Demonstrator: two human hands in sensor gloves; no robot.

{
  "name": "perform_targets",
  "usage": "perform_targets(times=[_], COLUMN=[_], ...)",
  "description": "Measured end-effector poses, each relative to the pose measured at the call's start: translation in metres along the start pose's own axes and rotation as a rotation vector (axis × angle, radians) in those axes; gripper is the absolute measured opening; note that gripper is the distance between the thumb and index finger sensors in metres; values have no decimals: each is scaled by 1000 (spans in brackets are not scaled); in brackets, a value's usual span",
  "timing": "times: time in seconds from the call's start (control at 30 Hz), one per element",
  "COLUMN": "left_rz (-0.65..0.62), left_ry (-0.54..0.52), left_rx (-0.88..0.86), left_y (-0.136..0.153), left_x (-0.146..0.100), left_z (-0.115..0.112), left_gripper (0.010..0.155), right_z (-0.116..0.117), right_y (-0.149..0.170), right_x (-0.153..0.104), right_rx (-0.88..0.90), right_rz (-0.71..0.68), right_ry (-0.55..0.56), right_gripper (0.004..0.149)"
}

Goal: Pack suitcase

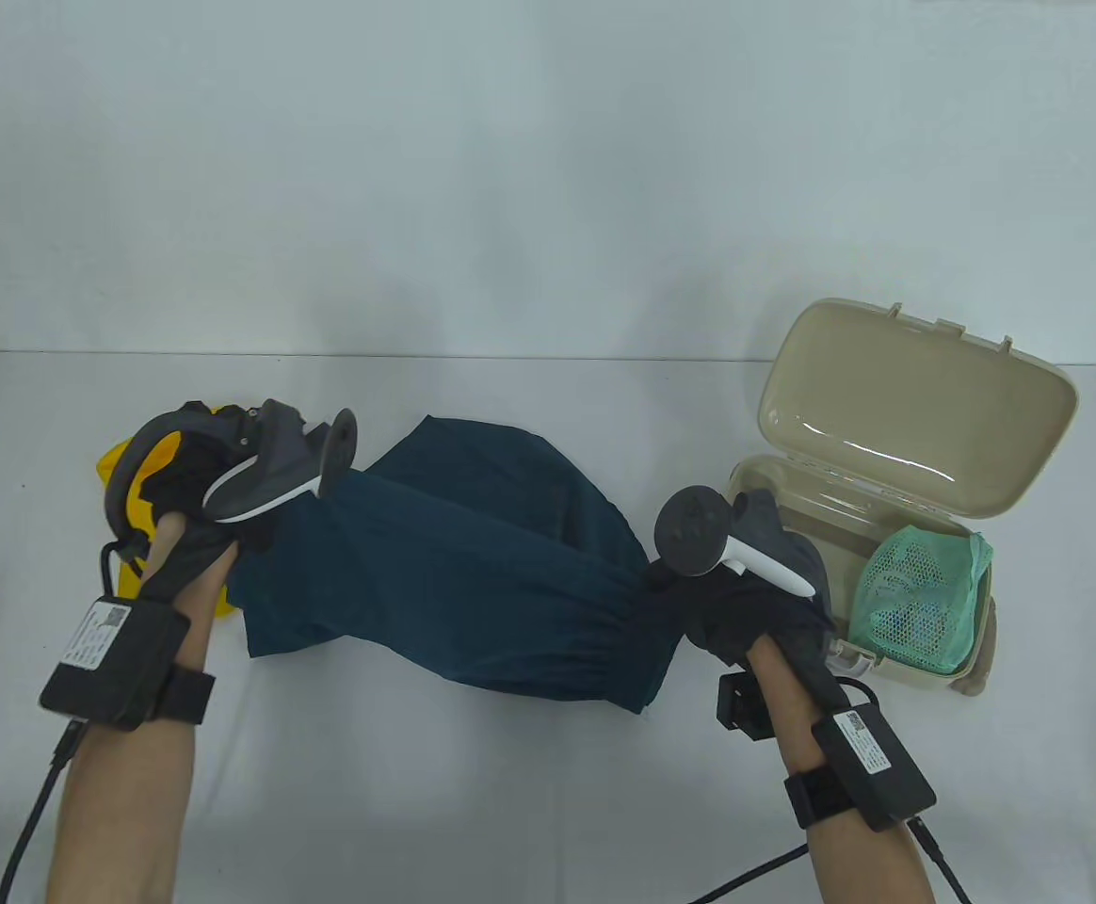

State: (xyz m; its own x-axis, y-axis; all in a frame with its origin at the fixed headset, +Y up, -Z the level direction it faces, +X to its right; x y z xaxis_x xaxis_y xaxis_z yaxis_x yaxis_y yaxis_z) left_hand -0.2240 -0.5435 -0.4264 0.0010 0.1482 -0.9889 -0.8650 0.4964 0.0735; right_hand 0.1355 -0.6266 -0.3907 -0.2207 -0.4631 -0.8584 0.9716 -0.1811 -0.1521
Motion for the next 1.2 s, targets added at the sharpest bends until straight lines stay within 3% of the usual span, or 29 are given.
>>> perform_targets(times=[0.2,0.33,0.43,0.53,0.67,0.8,0.97,1.2], left_rz=[83,128,183,180,108,21,-56,-132], left_ry=[55,-14,-103,-123,-136,-110,-88,-33], left_rx=[-72,-62,-192,-329,-382,-428,-487,-646], left_y=[-47,-70,-78,-81,-78,-66,-48,-31], left_x=[49,69,80,80,61,28,-35,-105], left_z=[-18,-19,-14,-13,-17,-24,-39,-65], left_gripper=[42,42,42,58,65,71,74,84], right_z=[27,39,44,45,42,50,77,91], right_y=[24,29,29,31,34,38,40,22], right_x=[27,35,35,28,15,9,23,47], right_rx=[54,69,32,16,-39,-34,-28,-45], right_rz=[168,203,254,275,312,355,412,500], right_ry=[13,92,197,270,286,198,-24,-122], right_gripper=[49,49,53,59,60,60,68,75])
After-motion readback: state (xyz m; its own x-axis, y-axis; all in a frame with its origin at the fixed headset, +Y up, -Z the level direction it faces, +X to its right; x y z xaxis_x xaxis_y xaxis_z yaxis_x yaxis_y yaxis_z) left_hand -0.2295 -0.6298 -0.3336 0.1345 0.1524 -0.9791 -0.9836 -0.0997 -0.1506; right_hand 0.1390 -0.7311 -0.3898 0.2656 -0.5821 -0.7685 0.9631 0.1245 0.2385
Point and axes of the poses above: the tracker on the back of each hand, its own y axis roughly to the little-finger side, its own x axis roughly from the wrist to the fingertips, z = x × y, the point moved 1 cm from there along x, roughly from the wrist to the fingertips, and after that the axes turned 6 degrees about -y, right-handed, at the moved point
